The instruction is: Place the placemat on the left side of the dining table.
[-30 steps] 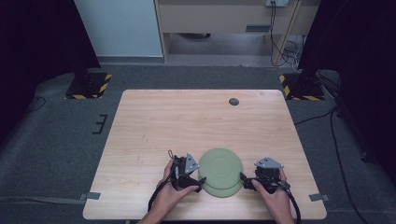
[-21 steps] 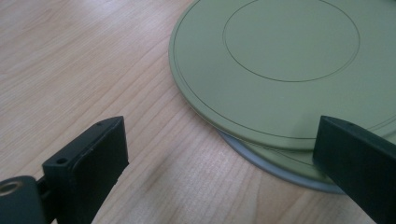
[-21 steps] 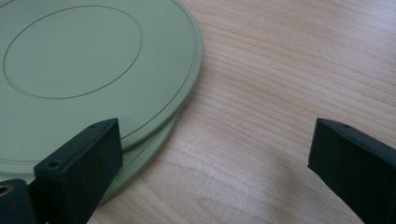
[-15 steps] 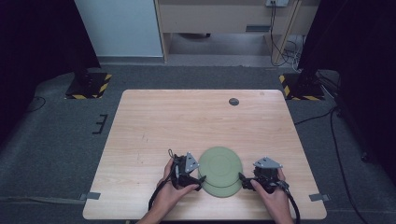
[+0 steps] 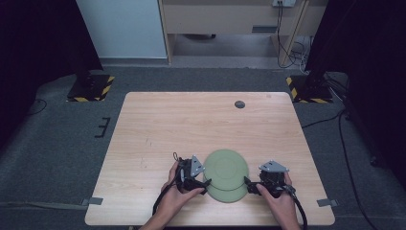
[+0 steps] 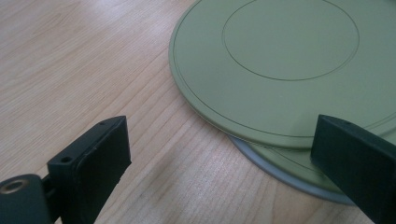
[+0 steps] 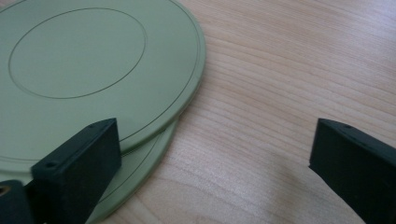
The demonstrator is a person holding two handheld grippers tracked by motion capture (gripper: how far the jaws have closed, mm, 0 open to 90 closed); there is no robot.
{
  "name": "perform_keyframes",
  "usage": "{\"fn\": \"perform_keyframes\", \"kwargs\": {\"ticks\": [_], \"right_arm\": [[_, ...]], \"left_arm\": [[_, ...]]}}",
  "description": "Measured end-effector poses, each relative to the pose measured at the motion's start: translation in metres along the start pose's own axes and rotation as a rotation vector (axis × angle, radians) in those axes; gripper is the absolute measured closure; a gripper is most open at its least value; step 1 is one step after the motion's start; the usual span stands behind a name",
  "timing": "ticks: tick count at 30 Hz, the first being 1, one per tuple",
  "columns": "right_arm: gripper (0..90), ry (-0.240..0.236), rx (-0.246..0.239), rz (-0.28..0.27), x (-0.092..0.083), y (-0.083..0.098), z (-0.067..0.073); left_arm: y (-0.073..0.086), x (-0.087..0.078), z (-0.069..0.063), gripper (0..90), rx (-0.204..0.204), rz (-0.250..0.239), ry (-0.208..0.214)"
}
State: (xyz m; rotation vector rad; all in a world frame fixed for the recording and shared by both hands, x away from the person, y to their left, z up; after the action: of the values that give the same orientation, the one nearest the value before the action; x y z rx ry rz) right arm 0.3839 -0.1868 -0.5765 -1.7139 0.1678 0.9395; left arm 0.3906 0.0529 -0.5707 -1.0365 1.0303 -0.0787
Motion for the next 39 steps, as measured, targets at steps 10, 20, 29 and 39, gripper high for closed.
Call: {"fn": "perform_keyframes", "kwargs": {"ticks": [10,20,29,39], "right_arm": [[3.1,0.005,0.005,0.001,0.004,-0.002,-0.001],[4.8,0.000,-0.001,0.006,-0.002,0.002,-0.003],[4.4,0.003,0.001,-0.002,0.001,0.001,-0.004],[1.0,0.011,0.029,-0.009,0.009,-0.003,-0.008]], "left_arm": [[0.001,0.001,0.000,3.9,-0.007,0.001,0.001],[-0.002,0.002,0.001,2.3,-0.005,0.019,0.000],[-0.009,0.008,0.002,3.9,0.023,0.041,-0.001],[-0.011,0.011,0.007,2.8,0.010,0.049,0.000]]}}
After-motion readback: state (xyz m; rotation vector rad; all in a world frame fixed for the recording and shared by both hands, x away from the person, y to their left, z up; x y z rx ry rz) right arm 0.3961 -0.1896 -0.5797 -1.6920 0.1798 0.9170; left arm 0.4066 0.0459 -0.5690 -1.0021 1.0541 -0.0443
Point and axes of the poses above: each handheld gripper's, and its own axes: x roughly forward along the jaws, y roughly out of its underside, z roughly to its left, the point moved 7 cm from there along x, roughly forward along the jaws, and after that the axes turned 3 degrees about -x, right-handed, at the moved point
